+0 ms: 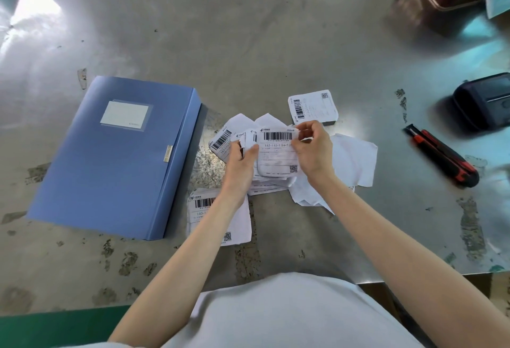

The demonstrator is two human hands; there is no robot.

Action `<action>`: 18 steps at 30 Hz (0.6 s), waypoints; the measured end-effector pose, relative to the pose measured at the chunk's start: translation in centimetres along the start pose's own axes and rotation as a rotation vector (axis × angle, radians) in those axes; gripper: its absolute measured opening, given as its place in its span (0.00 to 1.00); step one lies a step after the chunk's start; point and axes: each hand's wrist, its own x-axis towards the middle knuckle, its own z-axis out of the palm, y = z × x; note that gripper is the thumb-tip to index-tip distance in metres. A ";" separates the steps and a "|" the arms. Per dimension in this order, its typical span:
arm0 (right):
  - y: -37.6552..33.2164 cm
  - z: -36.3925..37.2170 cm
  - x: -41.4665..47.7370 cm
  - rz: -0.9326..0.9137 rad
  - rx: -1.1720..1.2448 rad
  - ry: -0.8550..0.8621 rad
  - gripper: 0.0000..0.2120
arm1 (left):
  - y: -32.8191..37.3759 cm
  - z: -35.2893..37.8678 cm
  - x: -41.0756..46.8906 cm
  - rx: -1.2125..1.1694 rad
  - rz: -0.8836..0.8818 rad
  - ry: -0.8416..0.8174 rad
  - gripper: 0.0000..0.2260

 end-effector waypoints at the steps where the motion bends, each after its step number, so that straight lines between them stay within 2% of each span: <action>1: 0.0 0.3 -0.1 0.002 -0.004 -0.006 0.08 | 0.0 0.1 0.0 -0.020 0.007 -0.010 0.06; 7: -0.2 1.1 0.1 -0.030 -0.043 -0.091 0.10 | -0.3 0.2 0.1 -0.015 0.010 -0.025 0.08; 11: -1.1 0.1 2.9 -0.053 -0.068 -0.031 0.10 | -0.2 -0.1 0.2 0.003 0.021 -0.012 0.09; 14: -1.3 -1.0 6.4 -0.151 -0.315 -0.092 0.14 | -0.2 -0.4 0.4 -0.023 0.005 -0.010 0.11; 18: -0.7 -1.9 10.4 -0.194 -0.714 -0.293 0.26 | 0.0 -0.5 0.5 -0.040 -0.021 -0.004 0.10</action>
